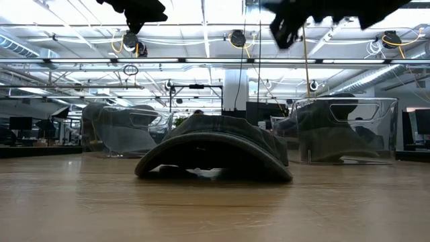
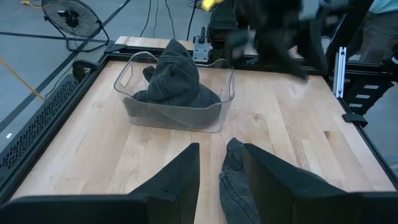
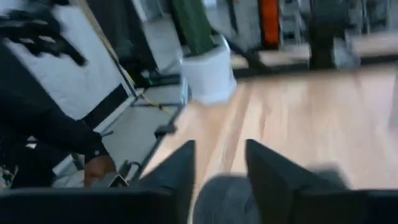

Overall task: Pick & Place hat
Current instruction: Put the black cap into the right transparent bin

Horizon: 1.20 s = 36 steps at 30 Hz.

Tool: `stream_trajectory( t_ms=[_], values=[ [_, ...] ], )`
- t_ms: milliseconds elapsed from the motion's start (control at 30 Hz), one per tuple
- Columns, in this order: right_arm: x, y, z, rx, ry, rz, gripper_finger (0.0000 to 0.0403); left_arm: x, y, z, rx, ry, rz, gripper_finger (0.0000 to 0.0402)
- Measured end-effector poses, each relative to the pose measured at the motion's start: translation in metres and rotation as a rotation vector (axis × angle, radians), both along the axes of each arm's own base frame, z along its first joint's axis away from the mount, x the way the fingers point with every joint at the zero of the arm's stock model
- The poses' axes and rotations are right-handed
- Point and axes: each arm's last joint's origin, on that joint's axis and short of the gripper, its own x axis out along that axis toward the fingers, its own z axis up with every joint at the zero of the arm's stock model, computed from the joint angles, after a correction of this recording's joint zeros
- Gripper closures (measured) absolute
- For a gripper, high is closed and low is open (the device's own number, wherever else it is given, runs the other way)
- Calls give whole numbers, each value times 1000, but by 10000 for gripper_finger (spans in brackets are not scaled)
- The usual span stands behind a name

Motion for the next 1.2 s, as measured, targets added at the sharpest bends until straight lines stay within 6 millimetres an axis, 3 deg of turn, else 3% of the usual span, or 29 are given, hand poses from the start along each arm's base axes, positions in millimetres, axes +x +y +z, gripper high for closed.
stream_trajectory(
  t_ms=[100,200,300,400,567,800,967,1200],
  values=[
    [12,2,-28,27,166,-40,229,0,0,0,0,0,0,270],
    [18,4,-57,-100,278,-71,184,0,0,0,0,0,0,270],
    [23,9,-73,-287,290,-121,163,0,0,0,0,0,0,270],
    [27,19,-82,-358,277,-144,156,0,0,0,0,0,0,270],
    [29,57,-89,-463,243,-103,159,0,0,0,0,0,0,270],
    [48,123,-75,-781,241,-44,160,0,0,0,0,0,0,270],
    [69,143,-85,-831,393,-11,156,0,0,0,0,0,0,270],
    [84,165,-97,-867,405,32,154,0,0,0,0,0,0,270]
  ],
)
